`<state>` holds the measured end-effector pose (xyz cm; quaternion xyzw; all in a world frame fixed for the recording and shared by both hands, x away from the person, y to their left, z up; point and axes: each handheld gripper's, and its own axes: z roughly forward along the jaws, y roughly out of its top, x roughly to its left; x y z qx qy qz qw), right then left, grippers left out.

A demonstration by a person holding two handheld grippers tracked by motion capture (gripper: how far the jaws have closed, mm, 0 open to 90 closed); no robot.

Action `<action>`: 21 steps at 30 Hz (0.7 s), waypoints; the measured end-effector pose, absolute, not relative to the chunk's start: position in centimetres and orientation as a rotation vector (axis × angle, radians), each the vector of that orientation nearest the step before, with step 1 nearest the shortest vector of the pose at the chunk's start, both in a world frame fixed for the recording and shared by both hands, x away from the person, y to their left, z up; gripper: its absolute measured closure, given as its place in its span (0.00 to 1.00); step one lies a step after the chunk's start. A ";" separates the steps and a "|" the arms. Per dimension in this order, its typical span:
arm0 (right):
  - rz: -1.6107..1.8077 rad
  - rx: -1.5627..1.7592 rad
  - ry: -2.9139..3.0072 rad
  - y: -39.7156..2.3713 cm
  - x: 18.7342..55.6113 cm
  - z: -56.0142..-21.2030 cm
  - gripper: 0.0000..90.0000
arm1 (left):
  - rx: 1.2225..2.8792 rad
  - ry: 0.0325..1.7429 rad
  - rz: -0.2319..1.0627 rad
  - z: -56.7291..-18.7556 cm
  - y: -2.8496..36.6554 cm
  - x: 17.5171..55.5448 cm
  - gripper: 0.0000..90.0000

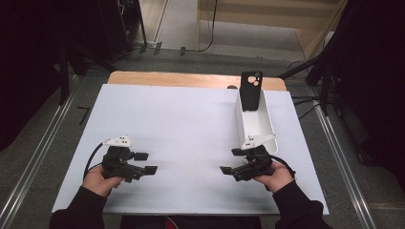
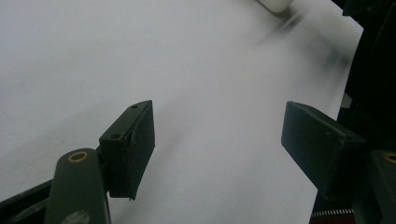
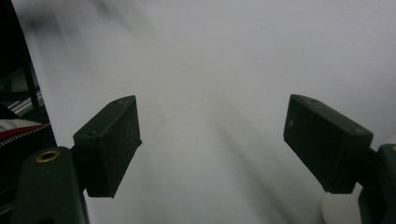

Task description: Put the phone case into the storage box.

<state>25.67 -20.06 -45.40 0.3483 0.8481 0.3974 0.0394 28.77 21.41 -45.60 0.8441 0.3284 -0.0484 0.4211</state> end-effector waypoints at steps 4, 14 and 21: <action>1.225 1.064 2.596 -20.5 25.0 -45.6 0.19 | 2.116 0.818 -0.123 -45.6 21.4 28.7 0.28; 1.177 1.085 2.594 -22.0 23.6 -46.6 0.19 | 2.125 0.814 -0.123 -45.6 21.2 28.6 0.28; 1.168 1.118 2.571 -23.2 23.1 -47.2 0.19 | 2.122 0.813 -0.117 -45.6 21.2 28.6 0.28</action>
